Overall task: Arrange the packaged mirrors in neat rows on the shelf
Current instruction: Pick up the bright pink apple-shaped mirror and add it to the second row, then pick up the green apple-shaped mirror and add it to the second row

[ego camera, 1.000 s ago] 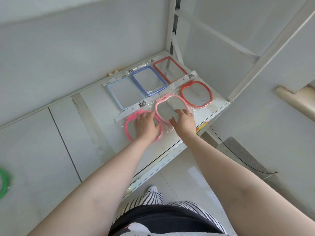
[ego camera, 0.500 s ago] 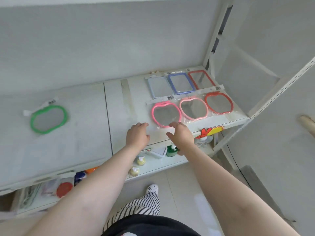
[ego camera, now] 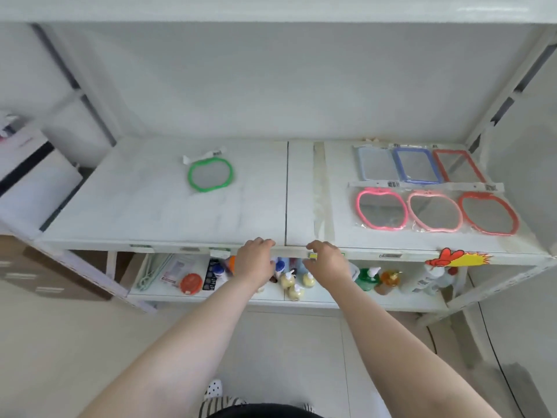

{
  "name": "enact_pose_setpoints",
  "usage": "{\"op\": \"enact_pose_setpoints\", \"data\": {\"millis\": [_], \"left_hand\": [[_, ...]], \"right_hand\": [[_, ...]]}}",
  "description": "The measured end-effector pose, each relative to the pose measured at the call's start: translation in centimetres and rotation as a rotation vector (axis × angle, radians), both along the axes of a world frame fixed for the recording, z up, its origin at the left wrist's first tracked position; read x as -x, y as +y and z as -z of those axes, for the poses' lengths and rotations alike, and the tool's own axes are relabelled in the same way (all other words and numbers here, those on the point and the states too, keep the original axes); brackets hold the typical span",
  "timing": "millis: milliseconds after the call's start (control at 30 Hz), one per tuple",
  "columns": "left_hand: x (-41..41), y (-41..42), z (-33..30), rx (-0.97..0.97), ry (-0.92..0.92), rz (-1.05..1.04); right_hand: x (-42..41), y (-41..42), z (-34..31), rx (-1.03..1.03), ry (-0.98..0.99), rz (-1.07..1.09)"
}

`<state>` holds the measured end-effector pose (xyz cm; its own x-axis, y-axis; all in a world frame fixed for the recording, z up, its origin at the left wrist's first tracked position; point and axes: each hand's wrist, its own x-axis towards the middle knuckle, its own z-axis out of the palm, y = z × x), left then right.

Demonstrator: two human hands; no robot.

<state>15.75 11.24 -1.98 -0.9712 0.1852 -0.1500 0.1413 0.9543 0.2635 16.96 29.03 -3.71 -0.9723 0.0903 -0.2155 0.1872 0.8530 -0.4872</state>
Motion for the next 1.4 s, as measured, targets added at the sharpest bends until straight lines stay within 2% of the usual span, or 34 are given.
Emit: {"op": "enact_pose_setpoints", "data": {"millis": [300,567,733,1033,1400], "left_hand": [[-0.8,-15.0,0.0,-0.033,0.018,-0.135],[-1.2,-33.4,0.0,0.015,0.019,-0.141],[-0.8,-41.0,-0.1,0.026,0.034,-0.151],[3.8,-43.0,1.2,0.036,0.054,-0.069],[15.7,-43.8,0.7,0.091,0.08,-0.064]], "right_hand": [[1.3,-14.3,-0.5,-0.025,0.003,-0.093],[1.3,-31.8,-0.3,-0.108,-0.012,-0.173],[1.9,-38.1,-0.6,-0.143,-0.007,-0.179],[6.3,-40.7,-0.5,-0.207,-0.016,-0.162],[19.1,-40.3,-0.8,-0.165,0.056,-0.116]]}}
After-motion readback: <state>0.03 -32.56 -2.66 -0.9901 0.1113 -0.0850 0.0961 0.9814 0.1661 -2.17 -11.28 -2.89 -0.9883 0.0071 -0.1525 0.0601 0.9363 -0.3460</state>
